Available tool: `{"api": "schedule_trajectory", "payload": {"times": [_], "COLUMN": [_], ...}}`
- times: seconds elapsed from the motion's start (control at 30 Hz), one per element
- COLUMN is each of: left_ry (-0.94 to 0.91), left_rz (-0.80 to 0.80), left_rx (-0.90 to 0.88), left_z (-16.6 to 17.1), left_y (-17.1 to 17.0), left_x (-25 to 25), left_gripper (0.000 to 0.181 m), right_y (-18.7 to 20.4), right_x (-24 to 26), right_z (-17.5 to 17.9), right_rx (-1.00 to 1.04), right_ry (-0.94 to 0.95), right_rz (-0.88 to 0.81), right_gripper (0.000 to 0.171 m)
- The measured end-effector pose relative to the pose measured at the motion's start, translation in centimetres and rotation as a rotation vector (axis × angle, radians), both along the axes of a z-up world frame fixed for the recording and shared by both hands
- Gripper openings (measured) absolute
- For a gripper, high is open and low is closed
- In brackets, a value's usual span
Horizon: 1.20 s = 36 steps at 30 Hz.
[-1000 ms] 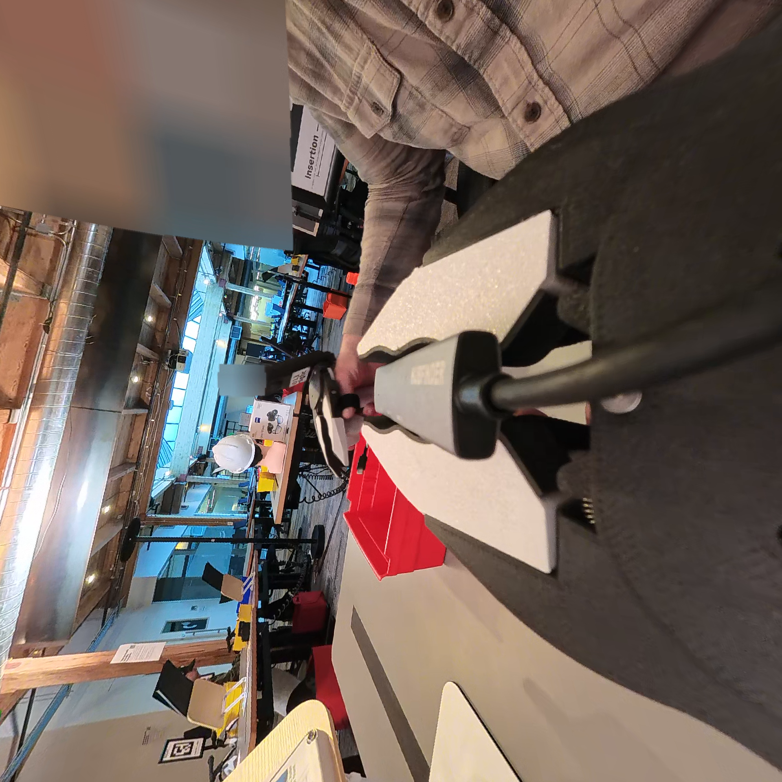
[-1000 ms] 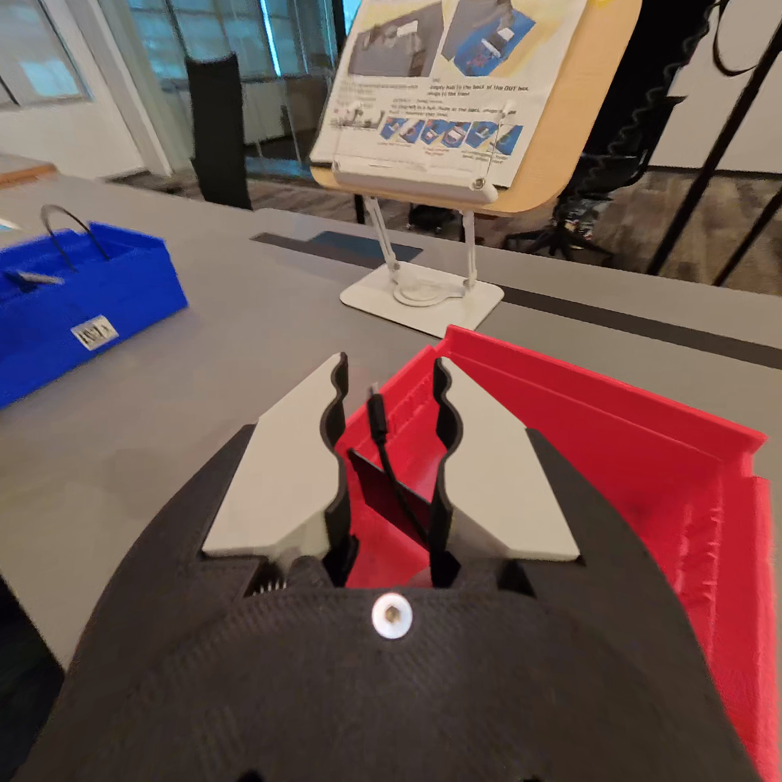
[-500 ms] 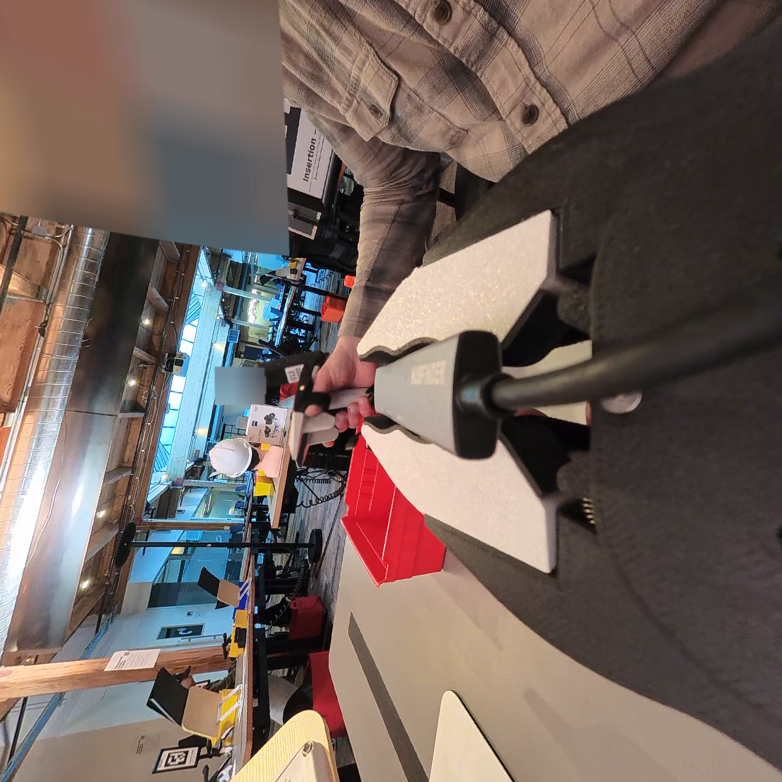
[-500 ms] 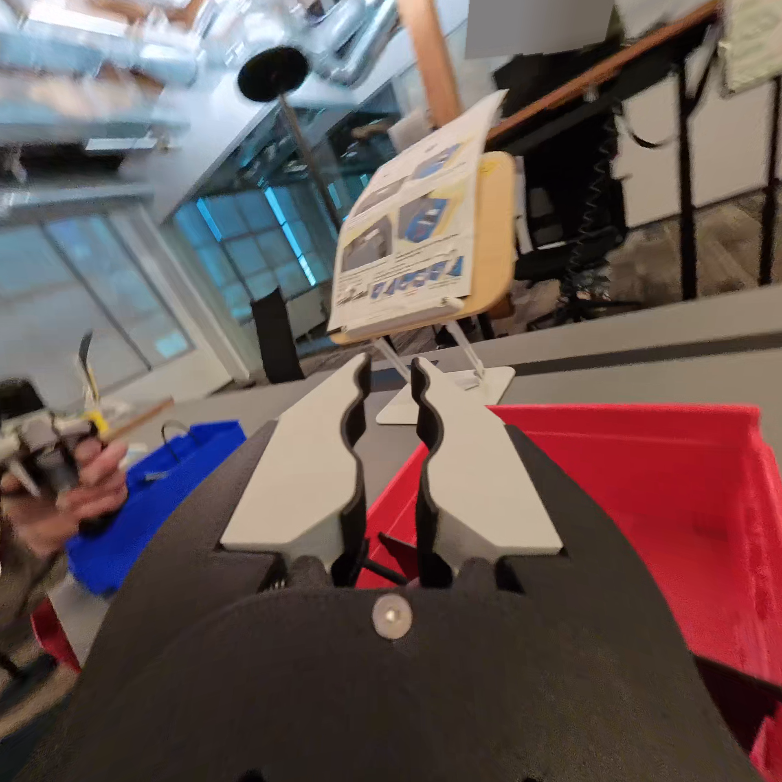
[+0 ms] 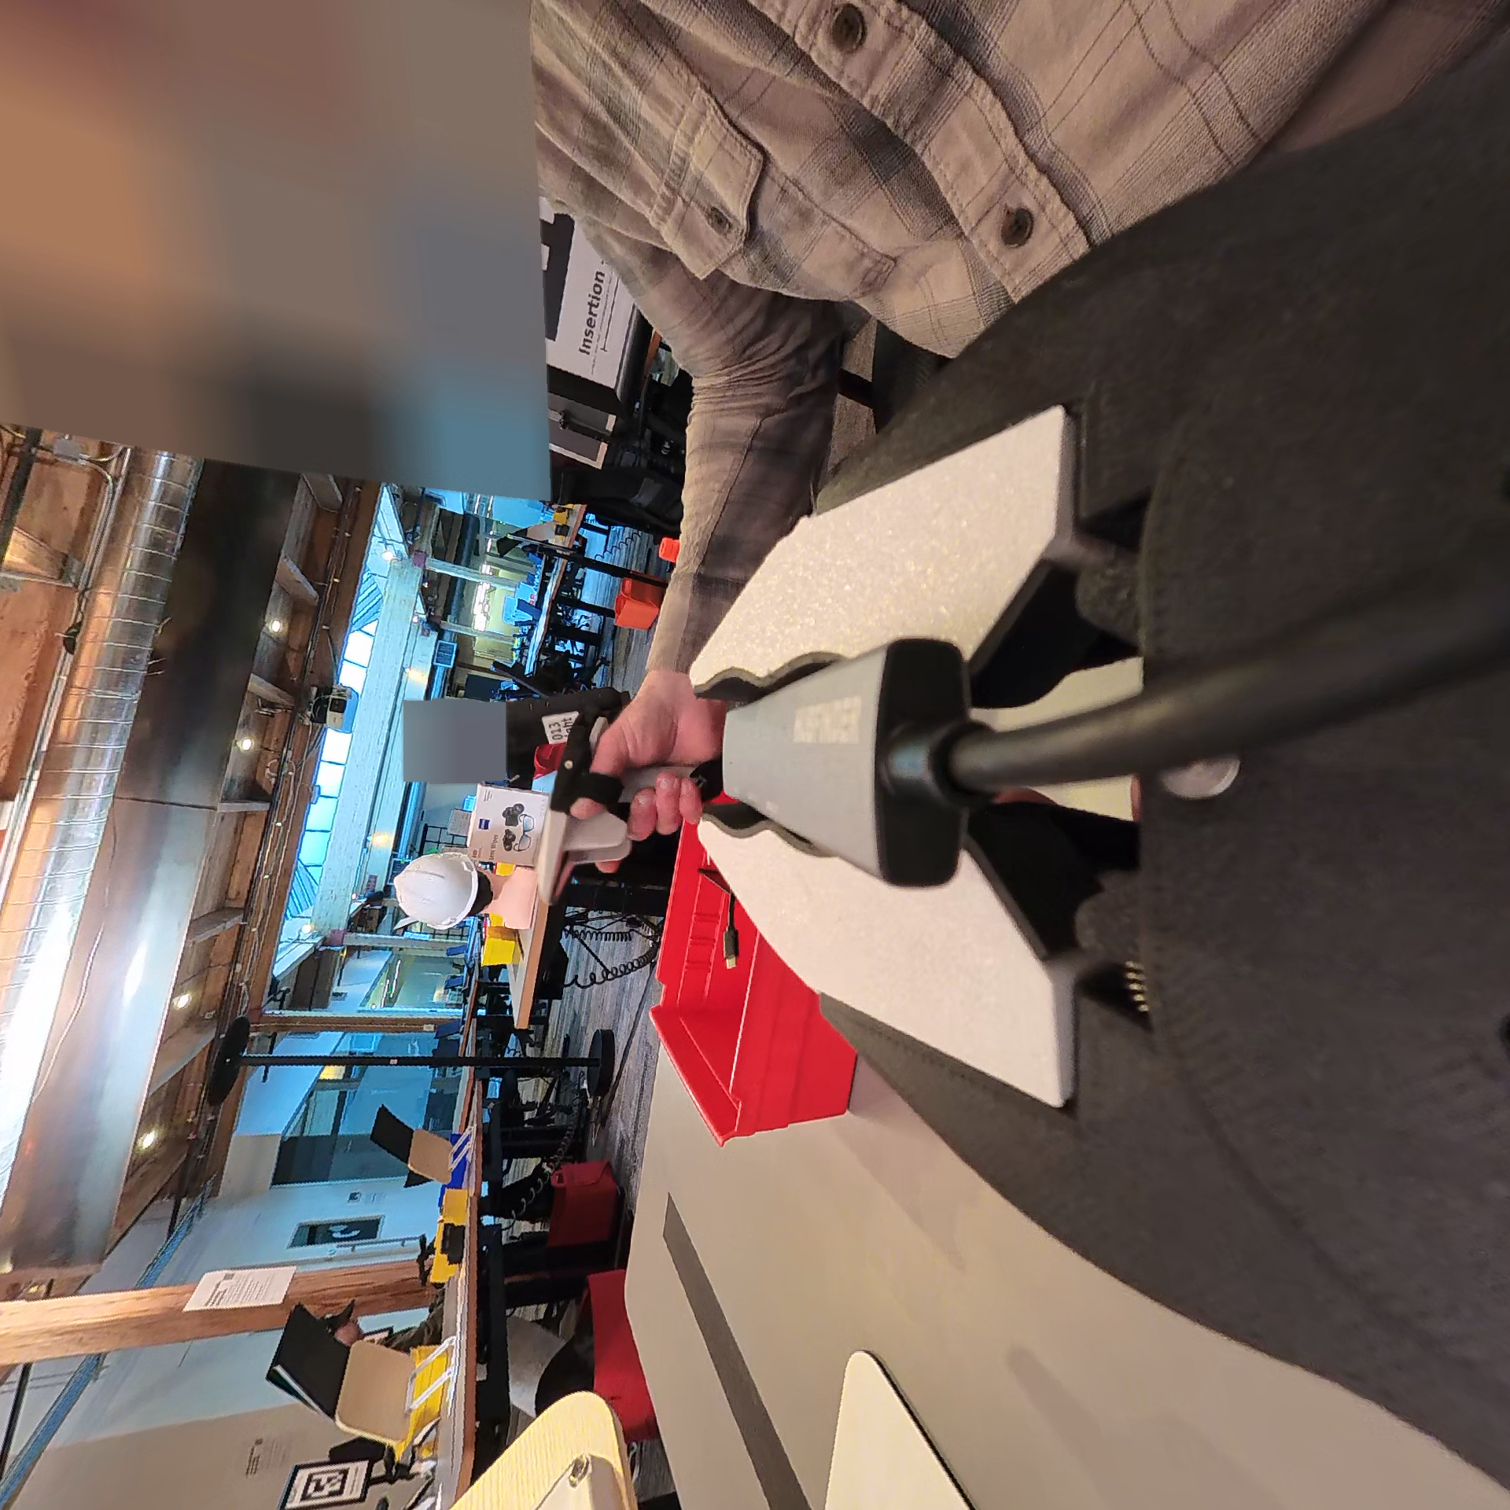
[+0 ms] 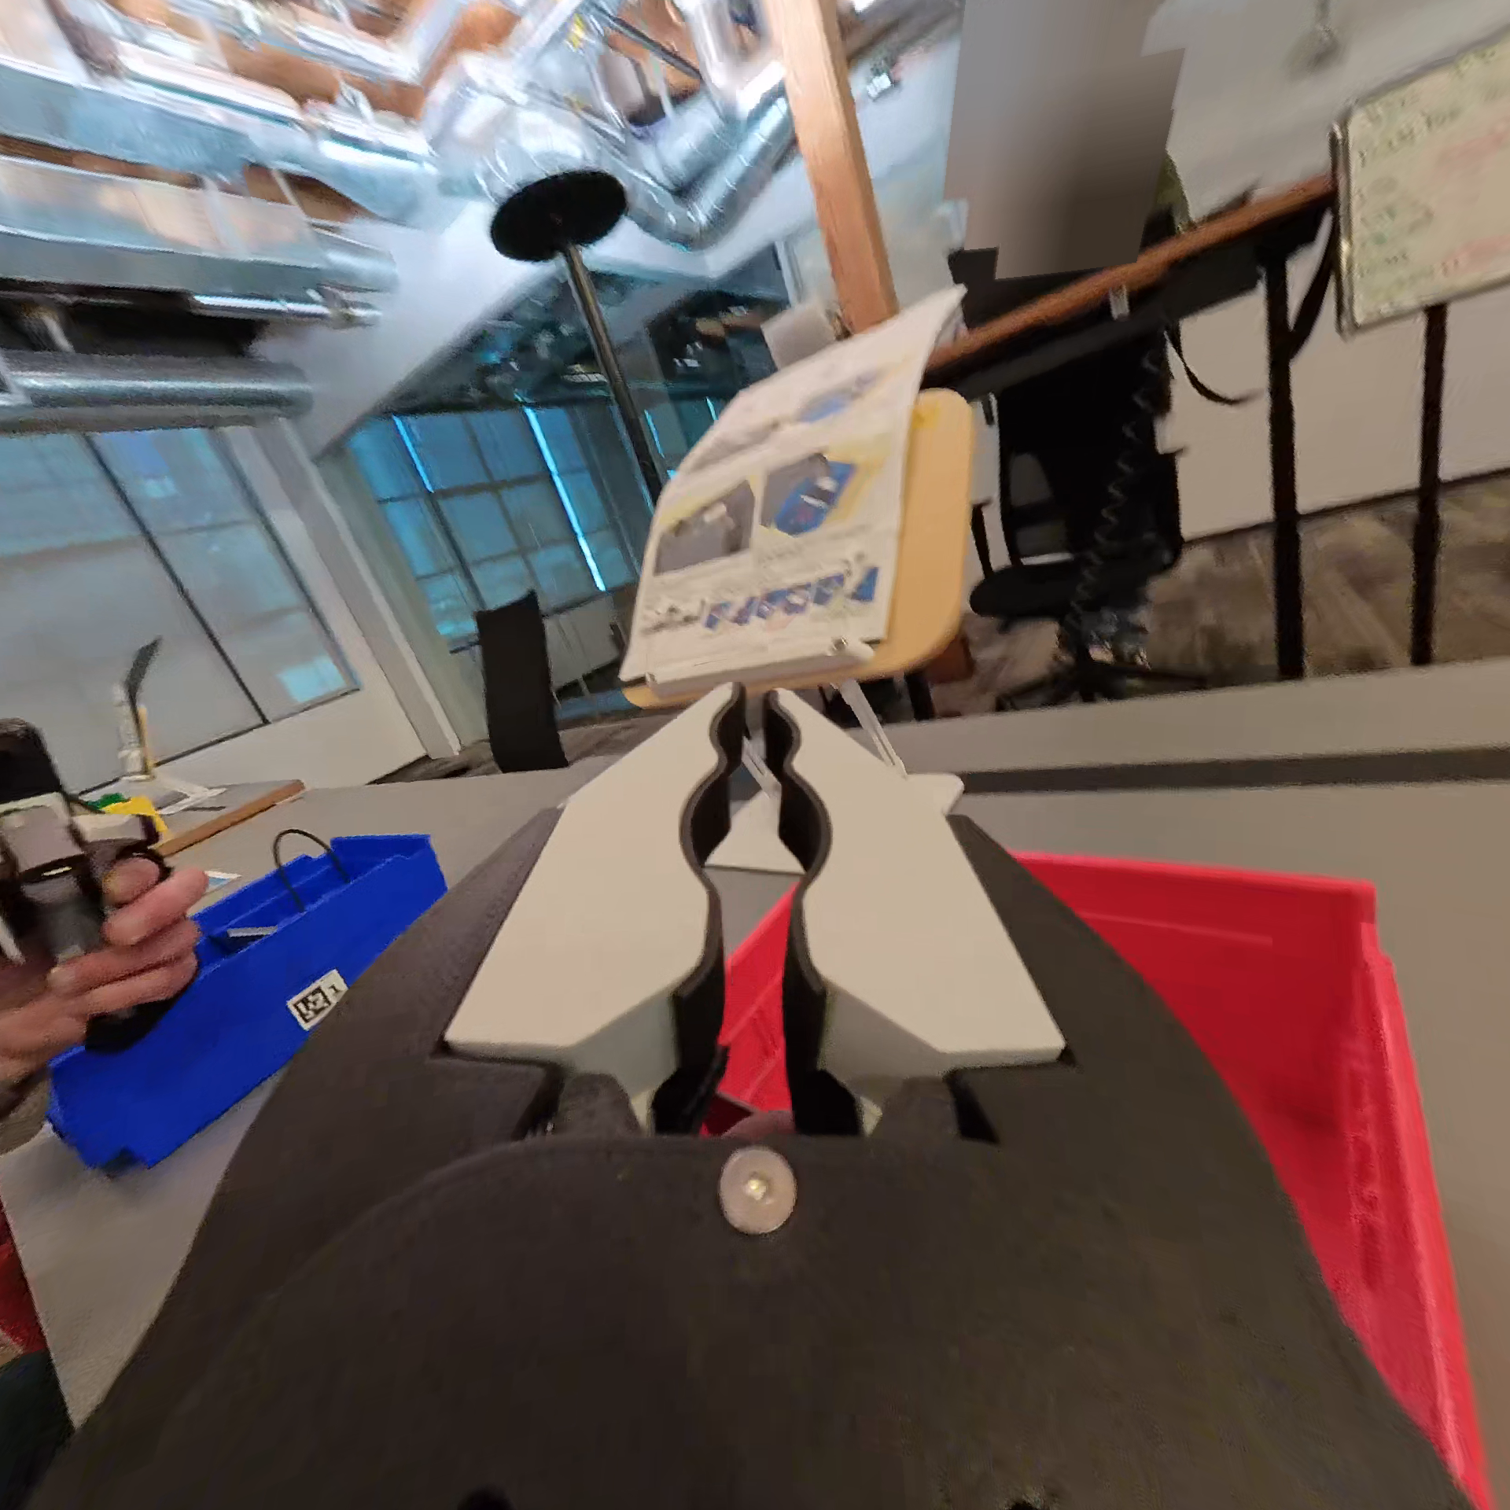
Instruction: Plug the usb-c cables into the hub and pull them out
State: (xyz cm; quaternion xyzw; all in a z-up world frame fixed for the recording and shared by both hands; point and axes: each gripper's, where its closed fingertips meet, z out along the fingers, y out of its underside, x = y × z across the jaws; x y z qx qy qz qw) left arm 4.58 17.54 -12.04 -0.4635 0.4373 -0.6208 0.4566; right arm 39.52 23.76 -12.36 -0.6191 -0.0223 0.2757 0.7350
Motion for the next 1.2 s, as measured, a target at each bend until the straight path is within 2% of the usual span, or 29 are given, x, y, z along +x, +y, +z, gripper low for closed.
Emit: {"api": "schedule_trajectory", "payload": {"times": [0.03,0.1,0.13,0.2,0.3,0.4,0.43,0.5,0.73,0.8,0.87,1.07,1.2], "left_ry": [0.0,0.004,0.004,0.003,0.001,0.004,0.005,0.007,0.017,0.02,0.02,0.026,0.037], "left_rz": [0.0,-0.001,-0.002,-0.001,0.0,-0.003,-0.005,-0.009,-0.025,-0.028,-0.03,-0.03,-0.048], "left_rx": [-0.002,-0.001,0.0,0.003,0.002,-0.001,-0.002,-0.003,-0.01,-0.007,-0.007,-0.009,-0.032], "left_z": [0.0,-0.1,-0.1,0.0,0.0,-0.2,-0.2,-0.4,-0.8,-0.8,-0.8,-0.8,-1.7], "left_y": [0.0,0.0,-0.1,-0.1,0.0,0.0,0.0,-0.1,-0.7,-0.8,-0.9,-0.9,-0.9], "left_x": [0.0,0.1,0.1,0.0,-0.1,0.0,0.1,0.2,0.9,1.0,1.1,1.3,2.2], "left_gripper": [0.024,0.024,0.024,0.024,0.024,0.024,0.024,0.024,0.024,0.024,0.024,0.024,0.024], "right_y": [-0.3,-0.2,-0.3,-0.4,-0.4,-1.6,-2.5,-3.0,-2.2,-1.8,-1.4,-3.3,-4.7], "right_x": [-0.5,-1.4,-1.7,-1.7,-1.6,-2.8,-3.6,-4.1,-4.9,-5.8,-7.3,-7.0,-7.3], "right_z": [0.6,1.0,1.0,1.2,0.5,0.1,0.1,-0.6,-0.7,-0.7,-1.8,-3.2,-3.1], "right_rx": [0.045,0.067,0.074,0.091,0.039,0.077,0.126,0.154,0.21,0.22,0.19,0.087,0.091], "right_ry": [0.005,0.039,0.068,0.119,0.196,0.056,-0.015,-0.168,-0.366,-0.391,-0.369,-0.085,-0.021], "right_rz": [0.032,0.106,0.141,0.15,0.18,0.182,0.198,0.107,-0.11,-0.116,-0.068,0.01,0.043], "right_gripper": [0.012,0.053,0.066,0.066,0.057,0.041,0.026,0.022,0.024,0.025,0.03,0.035,0.04]}}
